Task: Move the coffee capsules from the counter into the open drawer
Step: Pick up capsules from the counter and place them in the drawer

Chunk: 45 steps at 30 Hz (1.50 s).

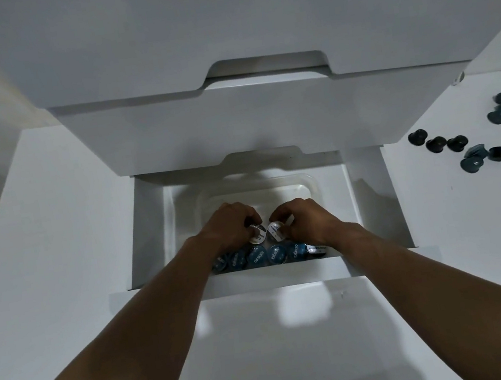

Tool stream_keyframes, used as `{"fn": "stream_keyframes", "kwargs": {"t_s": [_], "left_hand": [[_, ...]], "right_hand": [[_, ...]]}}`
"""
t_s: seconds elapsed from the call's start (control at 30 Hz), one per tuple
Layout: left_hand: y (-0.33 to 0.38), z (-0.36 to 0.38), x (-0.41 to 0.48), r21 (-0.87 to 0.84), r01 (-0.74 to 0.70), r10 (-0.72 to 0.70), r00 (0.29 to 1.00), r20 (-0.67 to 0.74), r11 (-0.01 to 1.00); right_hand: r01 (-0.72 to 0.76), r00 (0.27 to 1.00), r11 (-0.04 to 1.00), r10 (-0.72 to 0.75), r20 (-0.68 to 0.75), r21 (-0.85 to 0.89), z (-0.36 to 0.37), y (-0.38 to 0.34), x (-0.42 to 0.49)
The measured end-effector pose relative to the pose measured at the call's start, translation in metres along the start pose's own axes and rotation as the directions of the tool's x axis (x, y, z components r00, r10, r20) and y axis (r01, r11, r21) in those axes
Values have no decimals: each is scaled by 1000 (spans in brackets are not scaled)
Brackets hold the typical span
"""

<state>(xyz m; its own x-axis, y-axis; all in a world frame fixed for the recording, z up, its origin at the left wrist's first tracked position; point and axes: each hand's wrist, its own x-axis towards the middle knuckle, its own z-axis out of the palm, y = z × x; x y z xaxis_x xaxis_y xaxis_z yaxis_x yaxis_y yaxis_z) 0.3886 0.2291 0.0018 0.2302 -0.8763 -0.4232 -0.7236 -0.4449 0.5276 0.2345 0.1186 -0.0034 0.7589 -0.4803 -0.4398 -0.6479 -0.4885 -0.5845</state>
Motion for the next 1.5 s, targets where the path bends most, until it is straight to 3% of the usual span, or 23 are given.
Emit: {"fn": "stream_keyframes", "kwargs": {"t_s": [0.5,0.77,1.03,1.17,1.4,1.5], "left_hand": [[5,2,-4,22,-9,9,1000,-1,1000],[11,-8,-17,-25,101,-104,977,-185,995],[40,-15,-57,139,183,-90,859,-504,973],[62,-18,-86,249,198,9,766,-643,948],[97,-36,-142,453,131,269,650,-711,882],[110,-38,-172,506,97,349,612,-709,857]], "right_hand": [[-6,1000,1000,7,26,-12,-1,-4,-4],[-9,998,997,5,-55,-80,-14,-7,-7],[32,940,980,-97,-327,-199,-33,-24,-36],[59,893,967,-163,-420,-248,-43,-37,-63],[94,742,919,-321,-588,-383,-61,-55,-136],[68,685,932,-303,-662,-356,-62,-58,-179]]}}
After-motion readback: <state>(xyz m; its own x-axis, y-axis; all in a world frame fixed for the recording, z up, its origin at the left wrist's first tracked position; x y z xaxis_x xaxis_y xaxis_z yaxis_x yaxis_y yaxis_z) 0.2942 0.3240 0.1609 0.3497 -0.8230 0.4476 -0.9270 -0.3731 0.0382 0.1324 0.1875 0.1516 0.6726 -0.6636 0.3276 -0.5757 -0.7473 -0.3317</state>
